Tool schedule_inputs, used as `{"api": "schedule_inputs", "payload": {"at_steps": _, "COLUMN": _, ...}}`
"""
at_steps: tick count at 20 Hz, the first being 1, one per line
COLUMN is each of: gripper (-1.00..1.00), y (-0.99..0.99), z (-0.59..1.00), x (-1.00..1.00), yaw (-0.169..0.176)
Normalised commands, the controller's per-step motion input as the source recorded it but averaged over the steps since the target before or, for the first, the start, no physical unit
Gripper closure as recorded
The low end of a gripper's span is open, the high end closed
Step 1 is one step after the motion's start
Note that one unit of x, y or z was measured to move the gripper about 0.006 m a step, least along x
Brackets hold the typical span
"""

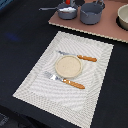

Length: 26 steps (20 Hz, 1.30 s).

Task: Place the fish, sausage, and tomato into the frying pan.

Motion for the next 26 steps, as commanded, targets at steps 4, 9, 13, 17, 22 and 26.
{"api": "schedule_inputs", "payload": {"at_steps": 4, "gripper": 1.00, "y": 0.43, "z": -0.14, "x": -0.24, "yaw": 0.069}}
{"api": "schedule_inputs", "payload": {"at_steps": 9, "gripper": -1.00, "y": 0.30, "z": -0.10, "x": -0.12, "yaw": 0.063}}
{"api": "schedule_inputs", "payload": {"at_steps": 13, "gripper": -1.00, "y": 0.14, "z": 0.00, "x": -0.01, "yaw": 0.032}}
{"api": "schedule_inputs", "payload": {"at_steps": 17, "gripper": -1.00, "y": 0.04, "z": 0.16, "x": 0.00, "yaw": 0.021}}
{"api": "schedule_inputs", "payload": {"at_steps": 22, "gripper": -1.00, "y": -0.10, "z": 0.95, "x": 0.04, "yaw": -0.105}}
{"api": "schedule_inputs", "payload": {"at_steps": 26, "gripper": -1.00, "y": -0.39, "z": 0.99, "x": 0.00, "yaw": -0.180}}
